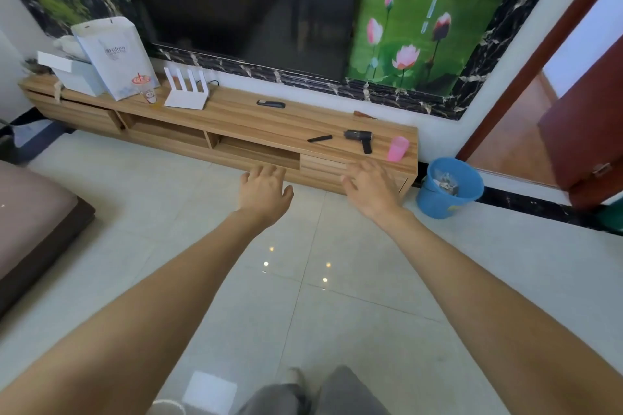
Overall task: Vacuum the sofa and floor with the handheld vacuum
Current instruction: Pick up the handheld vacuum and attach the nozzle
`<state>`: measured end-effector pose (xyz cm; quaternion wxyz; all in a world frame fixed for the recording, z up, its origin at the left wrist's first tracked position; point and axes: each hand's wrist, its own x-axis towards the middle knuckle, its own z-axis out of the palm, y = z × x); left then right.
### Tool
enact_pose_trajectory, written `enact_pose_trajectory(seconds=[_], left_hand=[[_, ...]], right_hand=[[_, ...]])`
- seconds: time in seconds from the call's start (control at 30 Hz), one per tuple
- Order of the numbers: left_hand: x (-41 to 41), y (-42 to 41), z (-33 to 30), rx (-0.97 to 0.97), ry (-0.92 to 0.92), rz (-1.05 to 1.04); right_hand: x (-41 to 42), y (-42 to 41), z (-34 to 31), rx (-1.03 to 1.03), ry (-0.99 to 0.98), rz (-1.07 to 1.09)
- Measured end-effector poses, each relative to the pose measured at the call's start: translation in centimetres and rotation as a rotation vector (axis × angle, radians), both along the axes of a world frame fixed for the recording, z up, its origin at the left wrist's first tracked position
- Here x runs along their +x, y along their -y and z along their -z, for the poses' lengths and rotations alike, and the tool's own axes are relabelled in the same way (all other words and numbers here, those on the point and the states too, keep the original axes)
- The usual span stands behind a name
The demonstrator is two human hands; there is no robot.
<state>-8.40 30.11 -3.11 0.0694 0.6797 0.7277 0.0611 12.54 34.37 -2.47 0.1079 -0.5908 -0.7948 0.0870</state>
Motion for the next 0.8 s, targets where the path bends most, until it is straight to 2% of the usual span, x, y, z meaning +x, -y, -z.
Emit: enact_pose_trajectory(seconds=[0.3,0.8], left_hand=[[1.0,-7.5,3.0,-0.078,-0.027,0.008],[8.6,-30.7,1.9,-0.028,-0.041,-0.052]], right_hand=[[1.2,-7.4,3.7,-0.086,0.044,-0.015],[9.5,-32.0,2.4,-0.034,0.102,-0.06]])
